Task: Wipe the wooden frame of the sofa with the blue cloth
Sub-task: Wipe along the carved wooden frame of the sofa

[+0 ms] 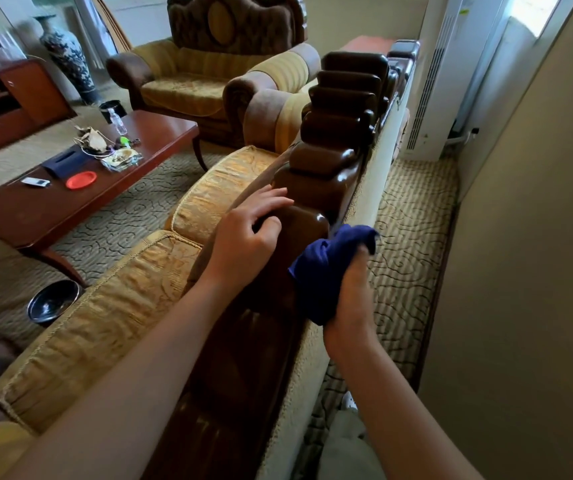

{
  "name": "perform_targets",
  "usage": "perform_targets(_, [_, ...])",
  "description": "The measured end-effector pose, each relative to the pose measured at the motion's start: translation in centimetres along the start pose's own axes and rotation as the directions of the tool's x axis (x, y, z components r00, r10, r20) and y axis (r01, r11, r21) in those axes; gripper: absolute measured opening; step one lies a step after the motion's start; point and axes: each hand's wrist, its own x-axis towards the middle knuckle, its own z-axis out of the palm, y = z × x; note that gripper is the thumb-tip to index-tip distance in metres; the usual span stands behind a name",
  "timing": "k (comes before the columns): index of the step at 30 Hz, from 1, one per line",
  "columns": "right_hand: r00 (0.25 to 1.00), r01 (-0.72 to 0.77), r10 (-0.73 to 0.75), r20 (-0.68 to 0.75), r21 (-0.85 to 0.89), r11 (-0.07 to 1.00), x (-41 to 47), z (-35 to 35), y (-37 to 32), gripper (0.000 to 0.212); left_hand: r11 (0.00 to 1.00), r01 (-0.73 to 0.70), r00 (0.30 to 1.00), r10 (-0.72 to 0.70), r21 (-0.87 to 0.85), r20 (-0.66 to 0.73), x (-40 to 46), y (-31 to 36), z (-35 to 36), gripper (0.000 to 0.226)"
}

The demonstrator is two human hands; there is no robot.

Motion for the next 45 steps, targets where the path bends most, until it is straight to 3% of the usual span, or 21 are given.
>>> perform_targets(4, [0.999, 0.029, -0.025, 0.036, -0.109, 0.994, 1.3, 0.9, -0.8, 0.027, 1.000, -0.024, 0.998, 0.023, -0.012, -0.061, -0.2, 0.1, 0.2, 0.039])
perform_targets(6, [0.999, -0.019, 0.014, -0.039, -0.117, 0.993, 2.7, 1.0, -1.5, 0.027, 0.999, -0.044, 0.997, 0.045, 0.007, -0.070, -0.2, 0.1, 0.3, 0.039])
perform_targets(10, [0.959, -0.172, 0.192, -0.209, 0.108, 0.979, 6.9, 0.9, -2.9, 0.013, 0.998, -0.060, 0.995, 0.061, 0.023, -0.074, -0.4, 0.2, 0.4, 0.040])
perform_targets(14, [0.960, -0.009, 0.029, -0.278, 0.072, 0.997, 9.3, 1.6, -4.7, 0.016, 0.998, -0.048, 0.994, 0.051, 0.033, -0.093, -0.4, 0.4, 0.4, 0.041])
perform_targets(23, [0.964, 0.177, -0.200, -0.176, -0.135, 0.975, 0.7, -0.2, 1.5, 0.025, 0.989, -0.069, 0.994, 0.079, 0.134, -0.073, -0.6, 0.7, 0.8, 0.044])
perform_targets(31, [0.932, 0.216, -0.266, -0.245, -0.213, 0.953, 9.3, 1.8, -4.1, 0.021, 0.994, 0.050, 0.995, -0.040, 0.101, -0.091, -0.5, 1.1, 0.4, 0.043])
perform_targets(40, [0.929, 0.322, -0.351, -0.120, -0.211, 0.923, 3.4, 0.1, 0.1, 0.019, 0.997, 0.053, 0.995, -0.048, 0.055, -0.090, -0.5, 1.3, 0.3, 0.042])
perform_targets(45, [0.864, 0.456, -0.502, -0.035, -0.367, 0.811, -1.9, -0.1, 4.2, 0.051, 0.986, 0.129, 0.972, -0.147, -0.107, -0.185, -1.6, 2.5, -1.1, 0.038])
